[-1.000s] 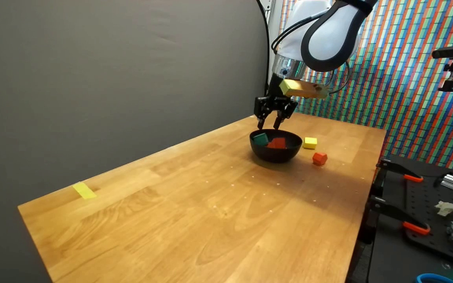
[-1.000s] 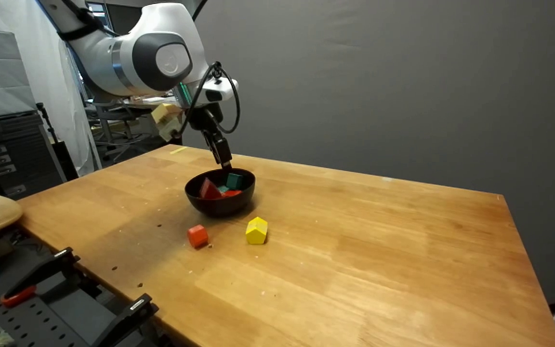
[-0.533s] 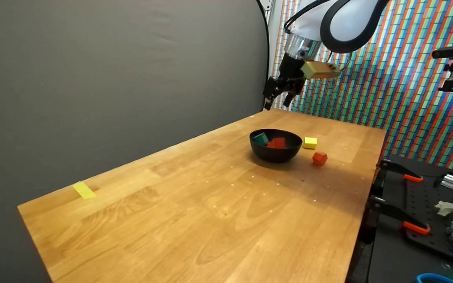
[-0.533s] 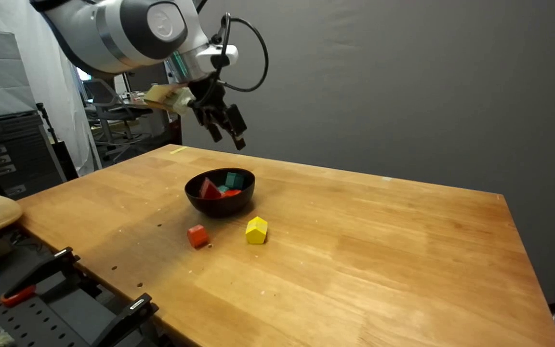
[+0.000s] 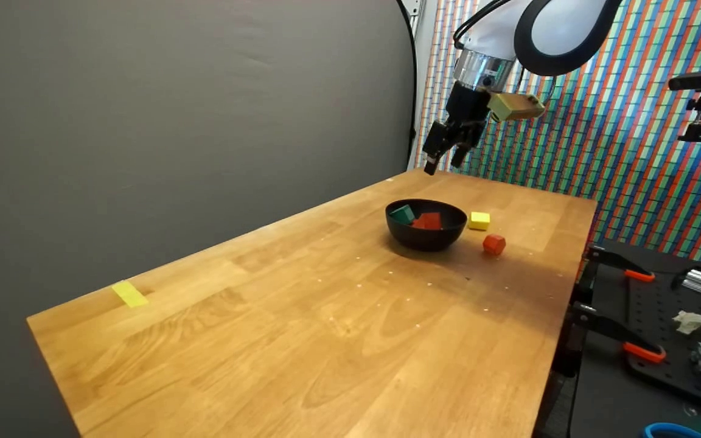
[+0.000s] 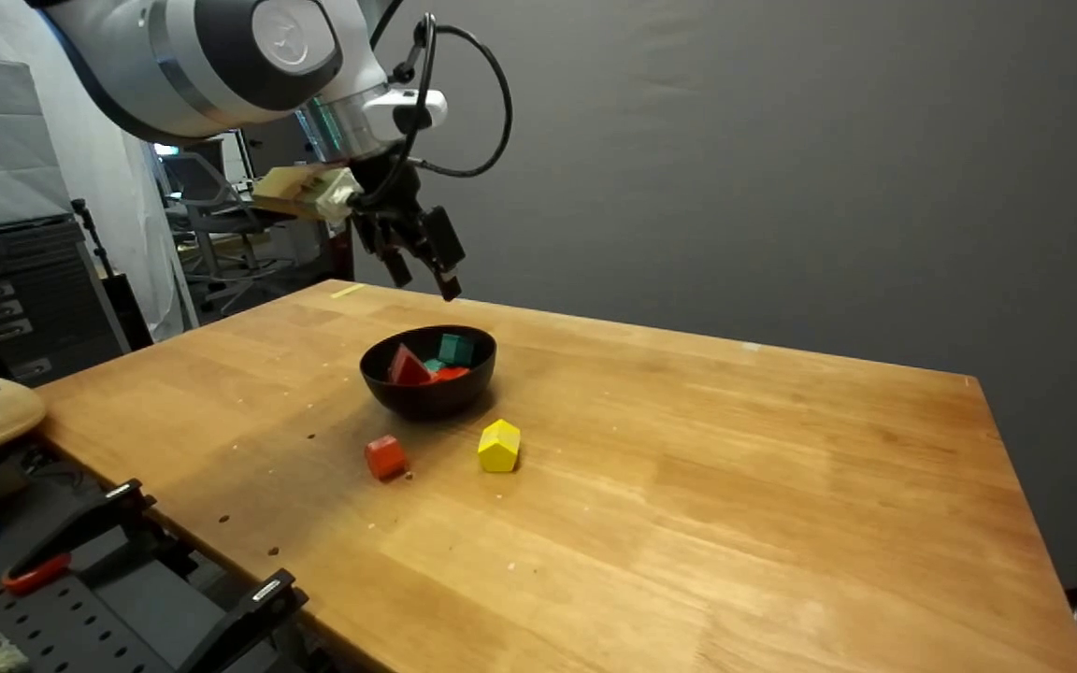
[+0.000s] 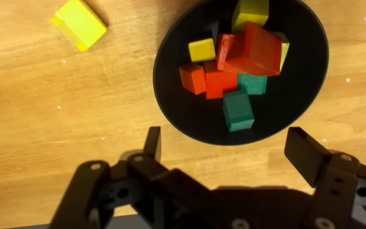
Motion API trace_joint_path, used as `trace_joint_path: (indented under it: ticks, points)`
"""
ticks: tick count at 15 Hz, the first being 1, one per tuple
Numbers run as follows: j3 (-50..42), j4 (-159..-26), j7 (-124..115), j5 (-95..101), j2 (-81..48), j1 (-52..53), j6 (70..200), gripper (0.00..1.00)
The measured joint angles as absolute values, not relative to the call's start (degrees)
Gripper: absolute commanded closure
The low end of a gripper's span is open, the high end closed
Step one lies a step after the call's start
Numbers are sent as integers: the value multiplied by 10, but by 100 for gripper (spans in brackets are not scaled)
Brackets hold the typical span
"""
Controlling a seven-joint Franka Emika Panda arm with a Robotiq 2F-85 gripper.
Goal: Put all the blocks in the bowl
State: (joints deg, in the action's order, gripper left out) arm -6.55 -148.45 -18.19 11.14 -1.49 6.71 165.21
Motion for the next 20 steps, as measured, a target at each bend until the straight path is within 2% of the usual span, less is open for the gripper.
trace_joint_path:
  ticks: [8,16,17,18,20]
  points:
    - [-56,-1518,-169,93,-23,31,1547,0]
    - [-10,-1546,108,-220,-77,-12,1571,0]
    - [-4,-1544,125,-240,-86,-20,1578,5]
    - [0,-1542,132,-249,-95,-26,1586,26]
    - [7,-1540,133,-251,-112,-34,1606,31]
